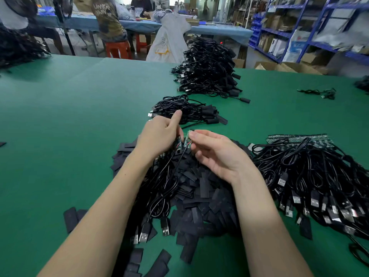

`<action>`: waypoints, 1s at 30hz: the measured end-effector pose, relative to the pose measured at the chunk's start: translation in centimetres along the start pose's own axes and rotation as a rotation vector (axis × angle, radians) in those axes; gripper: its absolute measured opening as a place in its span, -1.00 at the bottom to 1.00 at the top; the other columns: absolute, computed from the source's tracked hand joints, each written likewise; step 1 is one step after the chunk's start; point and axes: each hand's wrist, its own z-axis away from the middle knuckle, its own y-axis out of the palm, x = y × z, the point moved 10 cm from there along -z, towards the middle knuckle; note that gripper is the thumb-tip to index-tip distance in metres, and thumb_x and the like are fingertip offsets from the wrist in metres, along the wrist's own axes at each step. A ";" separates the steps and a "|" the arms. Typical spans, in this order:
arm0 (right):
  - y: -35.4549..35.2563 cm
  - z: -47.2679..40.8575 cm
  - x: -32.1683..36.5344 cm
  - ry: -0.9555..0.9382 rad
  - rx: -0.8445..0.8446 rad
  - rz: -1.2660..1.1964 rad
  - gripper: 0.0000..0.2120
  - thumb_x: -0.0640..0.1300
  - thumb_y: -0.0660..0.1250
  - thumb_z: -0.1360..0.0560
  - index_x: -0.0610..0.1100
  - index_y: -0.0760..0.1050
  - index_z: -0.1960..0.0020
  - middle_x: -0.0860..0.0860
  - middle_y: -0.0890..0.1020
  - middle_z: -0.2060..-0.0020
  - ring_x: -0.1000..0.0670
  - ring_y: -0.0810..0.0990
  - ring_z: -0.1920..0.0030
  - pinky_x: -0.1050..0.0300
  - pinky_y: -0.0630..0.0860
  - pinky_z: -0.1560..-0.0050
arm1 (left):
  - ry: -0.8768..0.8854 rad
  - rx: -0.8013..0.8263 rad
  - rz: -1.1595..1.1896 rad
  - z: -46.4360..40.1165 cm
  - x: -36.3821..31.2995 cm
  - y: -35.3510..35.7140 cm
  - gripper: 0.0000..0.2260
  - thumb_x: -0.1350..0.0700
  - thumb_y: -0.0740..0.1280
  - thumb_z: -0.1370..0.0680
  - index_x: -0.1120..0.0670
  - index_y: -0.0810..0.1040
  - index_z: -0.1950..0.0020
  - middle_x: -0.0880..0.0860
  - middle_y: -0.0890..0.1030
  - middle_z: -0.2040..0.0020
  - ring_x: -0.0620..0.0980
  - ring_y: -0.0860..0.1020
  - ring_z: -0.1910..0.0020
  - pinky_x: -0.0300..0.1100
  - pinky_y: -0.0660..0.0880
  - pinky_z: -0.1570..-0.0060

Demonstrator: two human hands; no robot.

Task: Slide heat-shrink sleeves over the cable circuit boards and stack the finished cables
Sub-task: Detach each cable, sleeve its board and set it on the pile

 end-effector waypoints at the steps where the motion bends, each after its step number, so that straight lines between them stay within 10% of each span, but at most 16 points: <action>1: -0.7 0.0 0.3 -0.009 -0.038 0.035 -0.92 -0.25 0.52 -0.44 -0.16 0.65 0.10 0.00 0.67 0.31 0.13 0.62 0.35 0.36 0.56 0.33 | 0.027 -0.037 -0.079 0.0 -0.1 -0.5 -0.49 -0.24 0.12 -0.66 -0.03 0.64 0.31 -0.06 0.65 0.32 -0.08 0.61 0.23 -0.12 0.49 0.06; 4: -1.7 0.1 0.8 -0.029 -0.101 0.099 -0.91 -0.25 0.52 -0.46 -0.17 0.65 0.07 0.00 0.67 0.32 0.12 0.62 0.33 0.33 0.59 0.28 | 0.088 -0.010 0.021 -0.1 -1.0 -0.8 -0.74 -0.15 0.27 -0.63 -0.03 0.61 0.09 -0.13 0.64 0.21 -0.11 0.58 0.21 -0.18 0.50 0.15; 9: -1.5 0.3 1.5 -0.071 -0.054 0.101 -0.91 -0.28 0.47 -0.50 -0.21 0.64 0.00 -0.06 0.72 0.24 0.07 0.70 0.24 0.28 0.63 0.19 | -0.057 0.573 0.550 1.9 -1.6 3.4 -0.87 0.02 0.41 -0.60 0.08 0.61 0.00 -0.04 0.57 0.24 -0.11 0.51 0.32 -0.26 0.55 0.21; 18: -0.6 1.0 0.9 0.007 0.098 1.269 -0.85 0.06 0.62 -0.34 0.07 0.72 0.14 0.03 0.72 0.31 0.15 0.58 0.38 0.22 0.46 0.23 | -0.175 0.422 0.558 1.3 0.8 2.3 -0.91 0.26 0.39 -0.59 0.11 0.58 0.09 -0.01 0.50 0.36 -0.15 0.46 0.45 -0.30 0.56 0.30; 25: -0.9 0.4 1.4 -0.007 -0.045 1.408 -0.86 0.12 0.63 -0.25 0.17 0.69 0.27 0.24 0.52 0.58 0.14 0.49 0.42 0.13 0.54 0.20 | -0.160 0.381 0.506 1.1 0.9 2.3 -0.91 0.22 0.40 -0.59 0.07 0.58 0.09 -0.03 0.50 0.40 -0.18 0.49 0.46 -0.30 0.56 0.29; 30: -1.1 0.8 3.1 -0.155 -0.135 1.404 -0.93 0.01 0.47 -0.39 0.15 0.72 0.25 0.20 0.63 0.42 0.12 0.60 0.27 0.15 0.59 0.12 | -0.145 0.391 0.498 1.2 0.6 2.7 -0.92 0.22 0.39 -0.59 0.08 0.59 0.08 0.01 0.50 0.35 -0.16 0.47 0.45 -0.29 0.57 0.29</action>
